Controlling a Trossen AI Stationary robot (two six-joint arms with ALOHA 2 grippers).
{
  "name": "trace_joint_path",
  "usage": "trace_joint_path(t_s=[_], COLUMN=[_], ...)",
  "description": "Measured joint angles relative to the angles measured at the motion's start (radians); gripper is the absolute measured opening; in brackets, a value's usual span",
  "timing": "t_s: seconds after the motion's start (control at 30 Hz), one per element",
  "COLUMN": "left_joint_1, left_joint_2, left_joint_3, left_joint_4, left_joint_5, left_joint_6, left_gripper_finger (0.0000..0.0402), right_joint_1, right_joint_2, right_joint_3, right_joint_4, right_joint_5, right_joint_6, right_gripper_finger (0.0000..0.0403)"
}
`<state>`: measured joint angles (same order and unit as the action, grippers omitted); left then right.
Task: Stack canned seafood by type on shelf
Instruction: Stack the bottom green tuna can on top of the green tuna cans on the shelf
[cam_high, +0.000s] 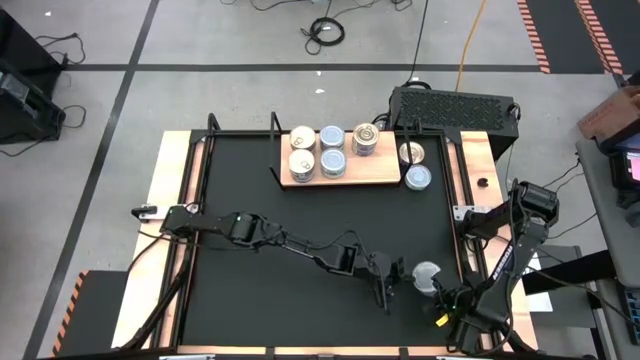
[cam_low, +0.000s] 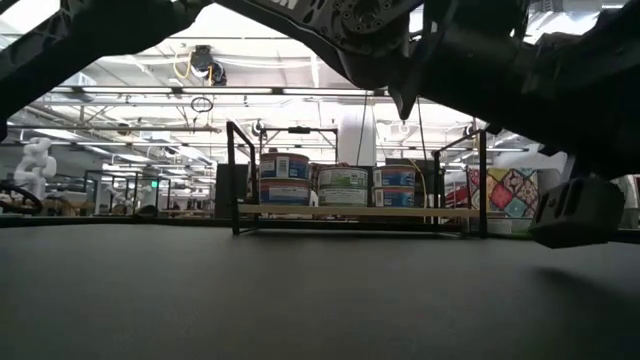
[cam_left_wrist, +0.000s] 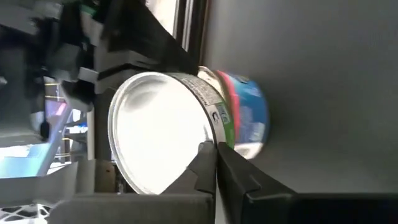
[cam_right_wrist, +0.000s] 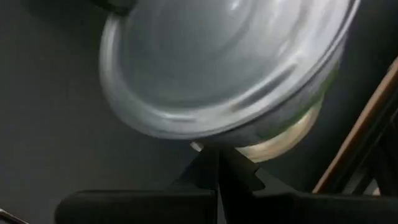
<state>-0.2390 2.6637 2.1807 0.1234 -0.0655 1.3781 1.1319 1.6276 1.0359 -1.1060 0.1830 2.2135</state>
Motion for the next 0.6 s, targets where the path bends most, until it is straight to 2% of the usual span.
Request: trace_joint_path(t_s=[0.13, 0.33, 0.43, 0.6], left_joint_1=[-0.002, -0.025, -0.033, -0.034], left_joint_2=[0.001, 0.001, -0.002, -0.026], left_joint_3=[0.0, -0.001, -0.001, -0.002], left_joint_4=[-0.01, 0.0, -0.005, -0.035], left_joint_5=[-0.007, -0.069, -0.085, -0.169], left_joint_6=[0.028, 0.079, 0.069, 0.064], left_gripper_finger=[0.0003, 0.0001, 0.0001, 0.0001], right_joint_1=[0.0, 0.0, 0.001, 0.009], right_joint_2=[0.0, 0.0, -0.007, -0.03], right_joint_3=[0.0, 0.0, 0.0, 0.0], right_joint_4=[0.004, 0.003, -0.002, -0.004], right_joint_5=[0.001, -0.007, -0.06, -0.106], right_joint_6=[0.0, 0.0, 0.001, 0.001], right_gripper_finger=[0.0, 0.0, 0.0, 0.0])
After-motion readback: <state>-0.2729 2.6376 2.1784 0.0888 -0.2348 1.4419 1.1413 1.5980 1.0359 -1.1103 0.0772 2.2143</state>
